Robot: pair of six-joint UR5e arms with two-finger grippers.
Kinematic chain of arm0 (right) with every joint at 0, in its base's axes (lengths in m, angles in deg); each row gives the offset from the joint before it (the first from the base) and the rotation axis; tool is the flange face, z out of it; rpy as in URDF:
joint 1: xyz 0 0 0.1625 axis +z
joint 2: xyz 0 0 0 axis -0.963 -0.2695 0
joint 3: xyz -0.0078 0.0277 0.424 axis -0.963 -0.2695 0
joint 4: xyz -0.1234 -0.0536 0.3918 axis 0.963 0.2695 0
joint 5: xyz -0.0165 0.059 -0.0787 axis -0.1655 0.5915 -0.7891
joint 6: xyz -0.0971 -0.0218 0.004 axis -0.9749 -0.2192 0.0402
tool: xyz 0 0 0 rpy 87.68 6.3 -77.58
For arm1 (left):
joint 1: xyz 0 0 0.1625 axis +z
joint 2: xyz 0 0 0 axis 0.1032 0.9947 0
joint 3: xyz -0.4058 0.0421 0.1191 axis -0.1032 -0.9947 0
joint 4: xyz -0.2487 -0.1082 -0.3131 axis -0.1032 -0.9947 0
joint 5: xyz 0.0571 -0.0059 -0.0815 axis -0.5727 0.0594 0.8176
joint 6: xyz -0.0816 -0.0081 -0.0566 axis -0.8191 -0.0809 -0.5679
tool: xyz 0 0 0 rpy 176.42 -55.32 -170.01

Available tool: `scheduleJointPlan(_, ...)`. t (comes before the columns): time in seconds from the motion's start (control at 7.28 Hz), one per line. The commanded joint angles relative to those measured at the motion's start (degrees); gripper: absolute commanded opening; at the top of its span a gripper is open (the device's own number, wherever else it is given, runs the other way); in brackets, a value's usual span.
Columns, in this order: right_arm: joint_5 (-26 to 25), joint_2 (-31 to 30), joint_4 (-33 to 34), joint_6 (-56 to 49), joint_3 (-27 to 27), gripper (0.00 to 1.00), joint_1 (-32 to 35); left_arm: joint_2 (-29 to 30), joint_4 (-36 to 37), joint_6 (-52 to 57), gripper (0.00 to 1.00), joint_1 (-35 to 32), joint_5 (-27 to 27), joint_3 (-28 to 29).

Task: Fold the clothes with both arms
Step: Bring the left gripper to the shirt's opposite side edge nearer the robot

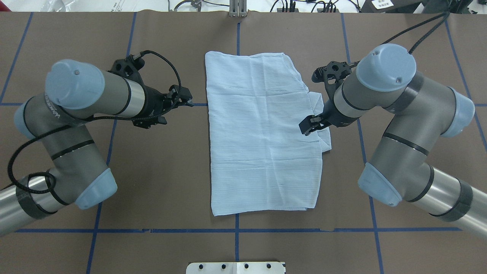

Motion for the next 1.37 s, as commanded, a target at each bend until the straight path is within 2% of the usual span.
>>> scheduleJointPlan(0.0, 1.4, -0.7, -0.1, 3.6, 2.9, 1.0, 0.0, 0.0, 0.2, -4.7, 0.98, 3.5, -0.3, -2.2)
scheduleJointPlan(0.55, 0.1, -1.4, -0.1, 7.4, 4.0, 1.0, -0.4, 0.2, 4.3, -13.3, 0.98, 13.0, -7.2, -2.2)
scheduleJointPlan(0.96, 0.1, -1.1, -0.1, 10.3, 4.5, 1.0, -1.4, 3.0, 12.5, -18.8, 0.98, 16.9, -8.5, -2.3)
scheduleJointPlan(1.24, 0.0, -0.8, -0.1, 10.7, 5.0, 1.0, -1.9, 4.1, 15.2, -20.6, 0.98, 20.7, -10.2, -2.1)
